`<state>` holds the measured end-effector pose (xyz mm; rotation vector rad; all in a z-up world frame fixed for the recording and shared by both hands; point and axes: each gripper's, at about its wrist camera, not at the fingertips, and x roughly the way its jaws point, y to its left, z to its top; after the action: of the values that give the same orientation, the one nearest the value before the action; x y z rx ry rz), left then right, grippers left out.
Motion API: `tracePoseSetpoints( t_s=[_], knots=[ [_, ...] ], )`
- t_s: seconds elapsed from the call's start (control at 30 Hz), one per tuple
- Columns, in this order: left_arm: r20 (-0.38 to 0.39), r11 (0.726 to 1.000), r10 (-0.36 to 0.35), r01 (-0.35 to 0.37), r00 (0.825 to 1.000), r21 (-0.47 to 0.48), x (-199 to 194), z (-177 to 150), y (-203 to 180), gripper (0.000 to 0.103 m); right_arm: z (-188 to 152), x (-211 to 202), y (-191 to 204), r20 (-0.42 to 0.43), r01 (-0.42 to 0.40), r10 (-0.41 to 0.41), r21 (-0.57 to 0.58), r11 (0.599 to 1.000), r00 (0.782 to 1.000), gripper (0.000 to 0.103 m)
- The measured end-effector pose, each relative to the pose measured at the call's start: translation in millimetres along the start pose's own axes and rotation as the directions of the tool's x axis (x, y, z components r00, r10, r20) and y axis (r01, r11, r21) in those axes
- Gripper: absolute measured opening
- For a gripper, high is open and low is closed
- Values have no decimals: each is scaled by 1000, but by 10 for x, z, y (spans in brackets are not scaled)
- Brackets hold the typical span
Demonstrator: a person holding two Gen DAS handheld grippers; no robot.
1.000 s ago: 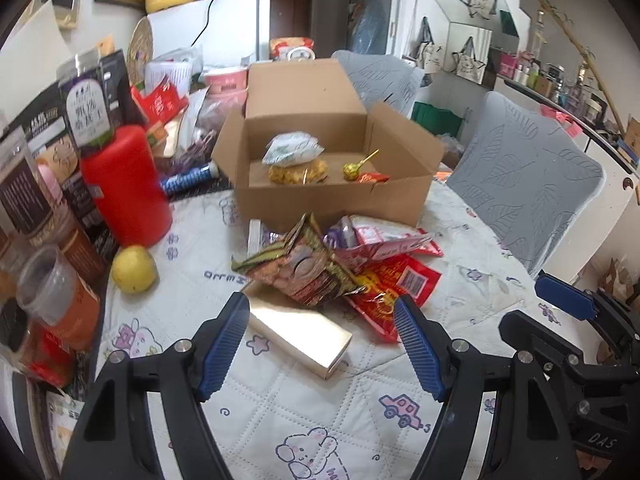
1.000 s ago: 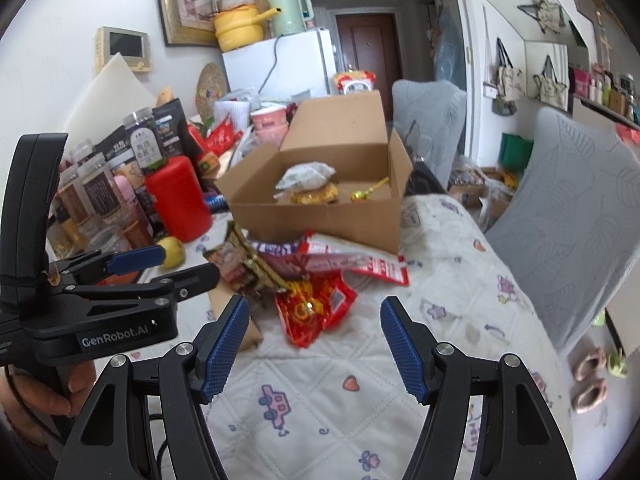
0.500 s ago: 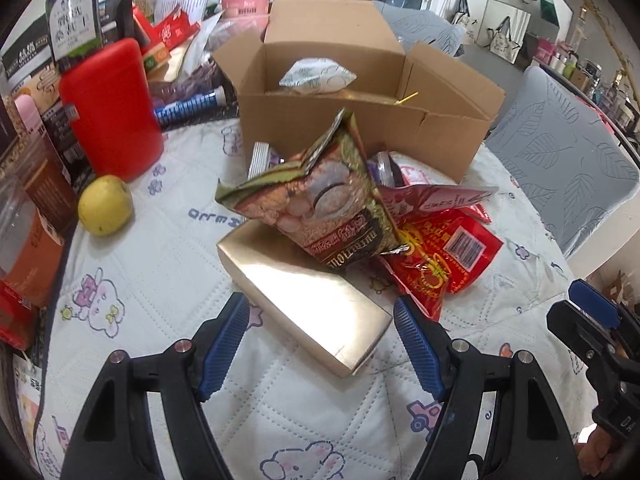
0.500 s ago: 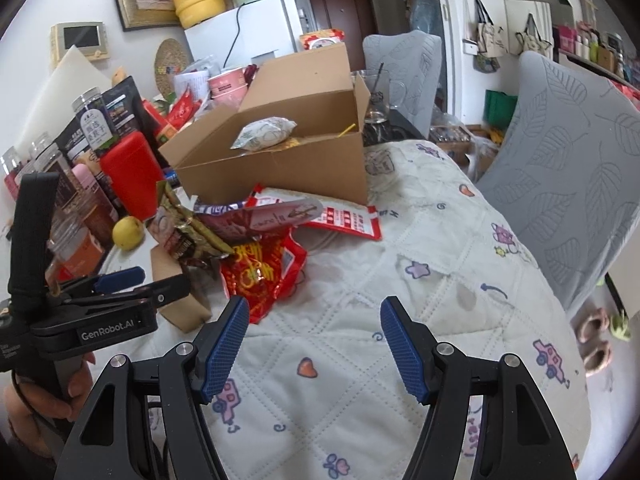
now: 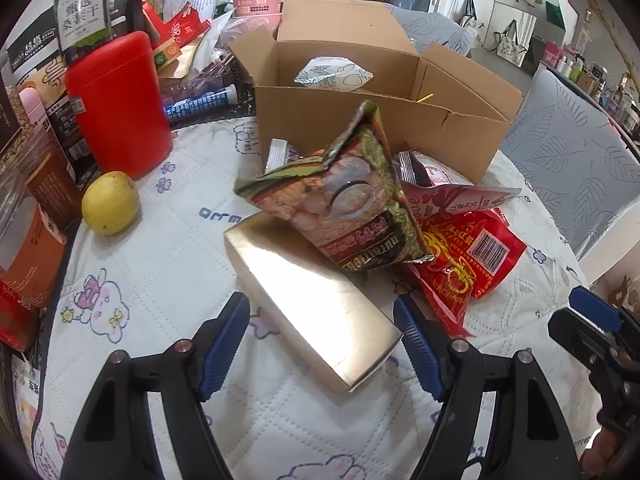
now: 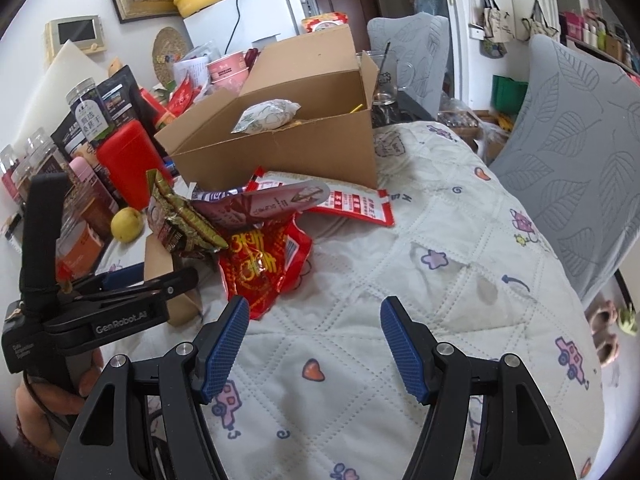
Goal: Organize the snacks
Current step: 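Grasp the gold rectangular box with the left tool while the right tool grasps the large red snack bag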
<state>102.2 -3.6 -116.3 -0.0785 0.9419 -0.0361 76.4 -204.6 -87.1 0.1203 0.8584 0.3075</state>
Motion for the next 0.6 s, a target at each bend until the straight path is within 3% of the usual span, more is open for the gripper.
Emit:
tracePoseSetpoints(
  t_s=[0.1,0.27,0.43,0.6],
  knots=[
    [3,1000,6,-6,1000,7,-56,-47,83,70,1,23,21,-5,-1,1,-4,1000,1000,69],
    [26,999,43,-43,999,6,-169,-104,259,48,7,87,57,-18,-17,17,-5,1000,1000,69],
    [44,999,36,-36,998,15,-201,-86,383,47,10,187,121,-42,-38,38,-10,999,998,72],
    [-2,1000,-12,12,1000,21,-20,-44,404,47,32,282,204,-60,-66,65,-23,998,996,76]
  ],
)
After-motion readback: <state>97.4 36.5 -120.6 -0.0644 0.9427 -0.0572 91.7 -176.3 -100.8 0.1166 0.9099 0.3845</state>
